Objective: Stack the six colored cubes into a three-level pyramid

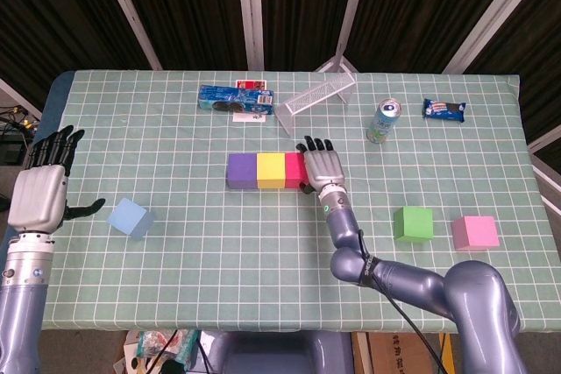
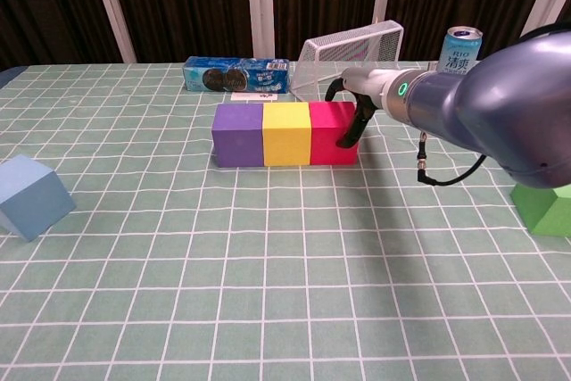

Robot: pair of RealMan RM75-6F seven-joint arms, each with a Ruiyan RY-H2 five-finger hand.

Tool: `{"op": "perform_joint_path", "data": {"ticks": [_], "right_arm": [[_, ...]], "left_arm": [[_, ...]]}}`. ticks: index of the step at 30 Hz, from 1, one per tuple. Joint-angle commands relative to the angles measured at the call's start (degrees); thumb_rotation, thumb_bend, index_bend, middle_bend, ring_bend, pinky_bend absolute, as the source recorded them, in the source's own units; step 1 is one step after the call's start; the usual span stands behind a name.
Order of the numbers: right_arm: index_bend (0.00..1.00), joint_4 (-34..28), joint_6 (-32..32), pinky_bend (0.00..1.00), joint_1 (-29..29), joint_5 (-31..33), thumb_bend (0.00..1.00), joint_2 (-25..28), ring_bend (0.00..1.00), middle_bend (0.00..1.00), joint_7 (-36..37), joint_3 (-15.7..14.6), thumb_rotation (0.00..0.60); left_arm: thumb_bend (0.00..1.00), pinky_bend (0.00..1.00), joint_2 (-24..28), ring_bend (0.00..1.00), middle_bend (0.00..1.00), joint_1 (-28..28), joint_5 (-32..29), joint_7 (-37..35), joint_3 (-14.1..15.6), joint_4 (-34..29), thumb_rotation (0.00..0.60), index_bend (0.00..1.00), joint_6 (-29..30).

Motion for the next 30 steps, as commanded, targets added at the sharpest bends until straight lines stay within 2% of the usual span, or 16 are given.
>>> {"op": "perform_joint_path", "data": {"ticks": [1,9,16,19,30], "right_arm": [[0.16,0.3,-0.1,0.00,0.1,0.0,0.32,-0.2,0.00,0.01,0.0,0.2,0.600],[0.15,0.4,0.0,0.00,0.2,-0.4,0.32,-0.3,0.00,0.01,-0.1,0.5,0.600],[0.06,-1.5,0.8,0.00,-0.5,0.7,0.32,0.3,0.00,0.01,-0.9,0.2,0.600],[0.00,-3.9,1.7,0.00,-1.1,1.2,0.32,1.2,0.00,0.00,-1.4,-0.1,0.600],[0.00,-15.6,8.5,0.00,-4.0,0.0,0.32,7.1,0.00,0.00,-1.4,0.0,0.600]], "left_arm": [[0.05,0.02,0.0,0.00,0.00,0.0,-0.1,-0.1,0.0,0.1,0.600,0.00,-0.1],[0.05,0.02,0.0,0.00,0.00,-0.1,-0.1,-0.1,0.0,0.1,0.600,0.00,-0.2],[0.05,0.02,0.1,0.00,0.00,0.0,0.1,-0.1,0.1,-0.1,0.600,0.00,-0.1],[0.05,0.02,0.1,0.00,0.00,0.0,0.1,-0.2,0.2,-0.1,0.600,0.00,-0.2],[0.05,0.02,0.6,0.00,0.00,0.3,1.4,-0.7,0.4,-1.0,0.600,0.00,0.1]]}}
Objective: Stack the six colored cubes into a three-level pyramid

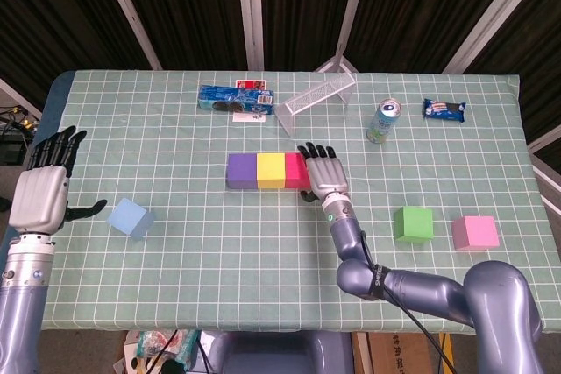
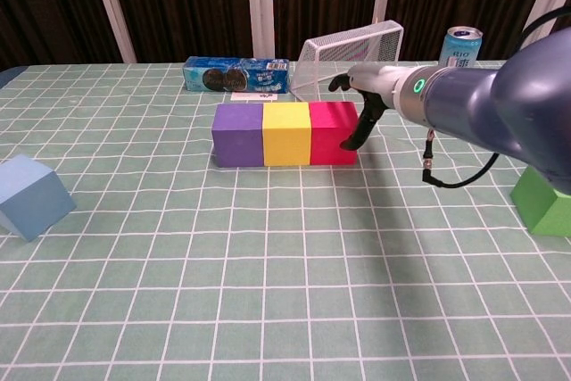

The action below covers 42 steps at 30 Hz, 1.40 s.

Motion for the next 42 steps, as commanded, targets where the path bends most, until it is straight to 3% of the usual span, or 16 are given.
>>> {"op": "perform_joint_path", "data": {"ticks": [1,11,16,27,42], "right_arm": [[0.00,-3.5,2.8,0.00,-1.4,-0.8,0.32,2.4,0.00,0.00,0.1,0.1,0.600],[0.00,-15.4,9.7,0.00,-5.8,-0.1,0.32,9.7,0.00,0.00,-1.6,-1.9,0.600],[0.03,-17.9,10.7,0.00,-6.9,1.9,0.32,11.6,0.00,0.00,-2.9,-3.1,0.600],[0.05,-17.1,9.3,0.00,-7.6,4.0,0.32,10.6,0.00,0.00,-3.9,-5.2,0.600],[0.05,-14.6,8.1,0.00,-7.1,4.4,0.32,7.7,0.00,0.00,-4.3,-5.6,0.600]], "left_arm": [[0.05,0.02,0.2,0.00,0.00,0.2,0.5,-0.3,0.1,-0.4,0.600,0.00,0.2],[0.05,0.02,1.0,0.00,0.00,0.8,2.2,-0.7,0.6,-1.8,0.600,0.00,0.4],[0.05,0.02,1.1,0.00,0.00,0.7,2.4,-0.4,0.6,-2.4,0.600,0.00,0.4],[0.05,0.02,1.2,0.00,0.00,0.6,2.5,0.0,0.8,-3.2,0.600,0.00,0.3],[0.05,0.02,1.8,0.00,0.00,0.8,2.1,-1.0,0.5,-3.0,0.600,0.00,0.0]]}}
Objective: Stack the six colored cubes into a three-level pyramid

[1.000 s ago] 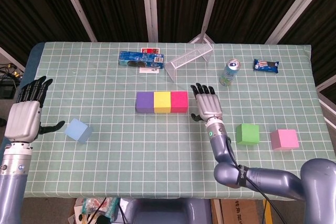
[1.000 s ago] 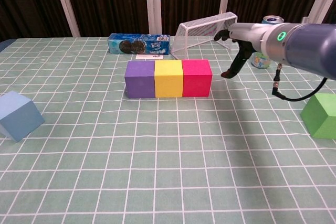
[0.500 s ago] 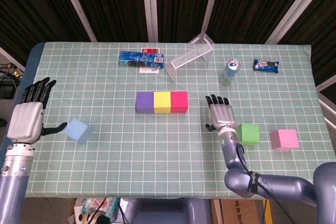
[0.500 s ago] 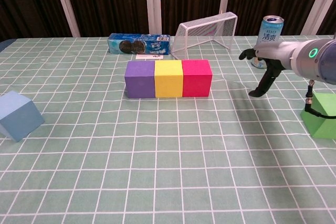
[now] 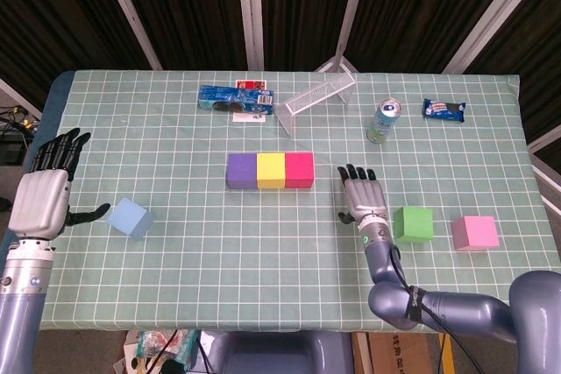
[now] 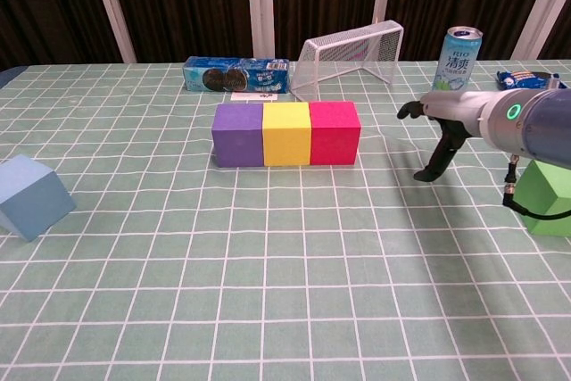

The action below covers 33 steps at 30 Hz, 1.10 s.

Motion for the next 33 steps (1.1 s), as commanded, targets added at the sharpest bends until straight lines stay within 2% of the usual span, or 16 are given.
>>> {"op": "perform_joint_path", "data": {"ticks": [1,33], "right_arm": [[0.05,0.3,-0.2,0.00,0.2,0.0,0.32,-0.6,0.00,0.00,-0.1,-0.1,0.600],[0.05,5.2,-3.3,0.00,3.3,0.2,0.32,-6.2,0.00,0.00,-1.2,1.3,0.600]], "left_arm": [[0.05,0.02,0.1,0.00,0.00,0.0,-0.1,-0.1,-0.1,0.0,0.600,0.00,-0.1],[0.05,0.02,1.1,0.00,0.00,0.0,-1.4,-2.0,-0.7,0.4,0.600,0.00,-1.0]]}}
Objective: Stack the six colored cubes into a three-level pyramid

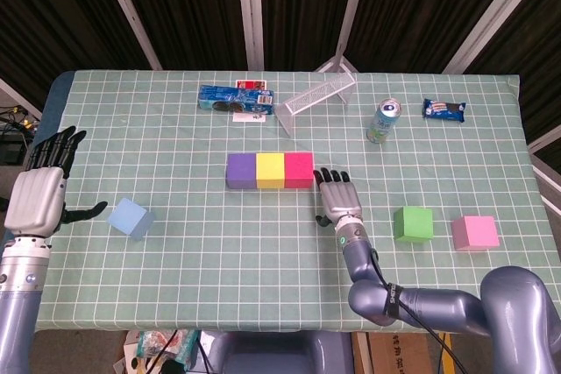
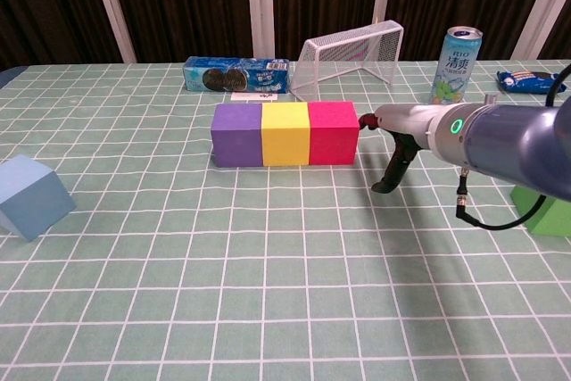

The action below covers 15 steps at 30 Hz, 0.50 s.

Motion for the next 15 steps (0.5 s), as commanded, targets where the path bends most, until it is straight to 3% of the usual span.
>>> {"op": "perform_joint_path", "data": {"ticks": [1,15], "right_arm": [[0.05,0.3,-0.2,0.00,0.0,0.0,0.32,-0.3,0.00,0.00,0.1,-0.1,0.600],[0.03,1.5,0.6,0.00,0.0,-0.1,0.32,-0.7,0.00,0.00,0.1,-0.1,0.600]], "left_arm": [[0.05,0.02,0.0,0.00,0.00,0.0,-0.1,0.0,0.0,0.0,0.600,0.00,0.0],[0.05,0.02,-0.2,0.00,0.00,-0.1,-0.3,0.2,0.1,0.3,0.600,0.00,0.0]]}}
